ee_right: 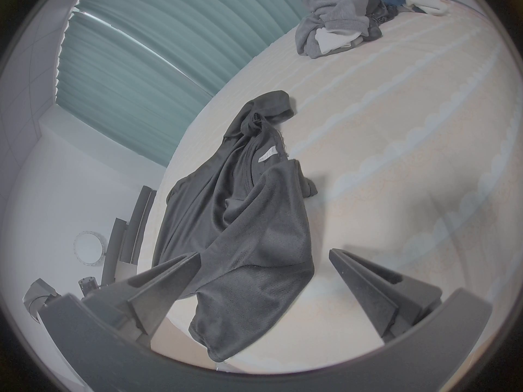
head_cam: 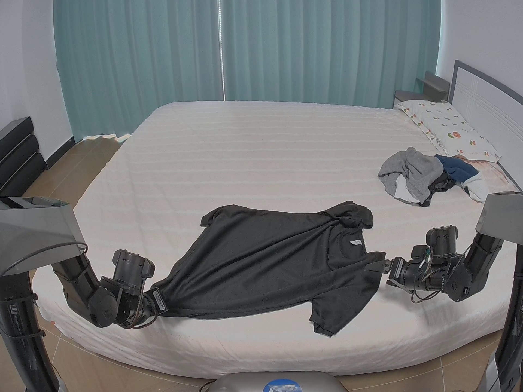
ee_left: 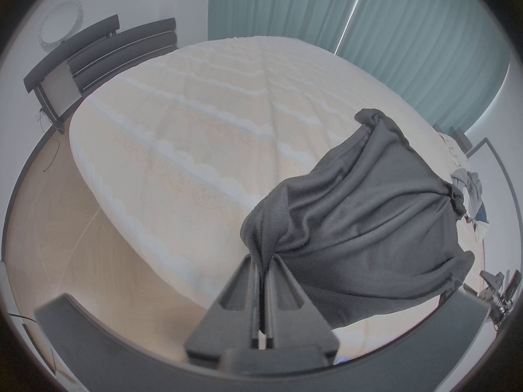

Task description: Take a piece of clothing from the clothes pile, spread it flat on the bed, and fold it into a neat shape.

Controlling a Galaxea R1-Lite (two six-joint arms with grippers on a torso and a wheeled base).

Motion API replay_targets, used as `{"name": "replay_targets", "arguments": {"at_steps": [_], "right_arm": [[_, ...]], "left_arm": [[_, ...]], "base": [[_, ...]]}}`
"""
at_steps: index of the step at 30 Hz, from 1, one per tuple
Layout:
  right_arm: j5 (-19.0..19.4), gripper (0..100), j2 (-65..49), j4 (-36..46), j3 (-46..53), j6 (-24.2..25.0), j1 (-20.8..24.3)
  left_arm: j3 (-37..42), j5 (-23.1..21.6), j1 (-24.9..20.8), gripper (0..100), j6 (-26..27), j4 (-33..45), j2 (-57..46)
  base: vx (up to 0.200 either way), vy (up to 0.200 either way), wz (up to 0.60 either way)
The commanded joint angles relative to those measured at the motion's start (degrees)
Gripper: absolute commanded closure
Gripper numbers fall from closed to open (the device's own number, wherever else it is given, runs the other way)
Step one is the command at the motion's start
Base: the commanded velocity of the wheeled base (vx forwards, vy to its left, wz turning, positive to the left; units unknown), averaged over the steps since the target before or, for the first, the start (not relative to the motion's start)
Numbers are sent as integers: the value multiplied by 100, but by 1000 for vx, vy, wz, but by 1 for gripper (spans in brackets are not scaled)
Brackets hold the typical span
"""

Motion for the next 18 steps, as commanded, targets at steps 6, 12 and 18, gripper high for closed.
{"name": "replay_targets", "arguments": {"at_steps": [6, 12, 18], "right_arm": [[-32, 100, 494, -11, -581, 48, 74], [-146, 100, 608, -125, -950, 435, 83], [-383, 100, 564, -512, -1372, 1270, 144]], "left_arm": [[-125, 12, 101, 100, -348, -465, -16], [-363, 12, 189, 100, -682, -482, -43], [-582, -14, 373, 100, -954, -491, -25]], "base": [[0, 0, 0], [0, 0, 0], [0, 0, 0]]}}
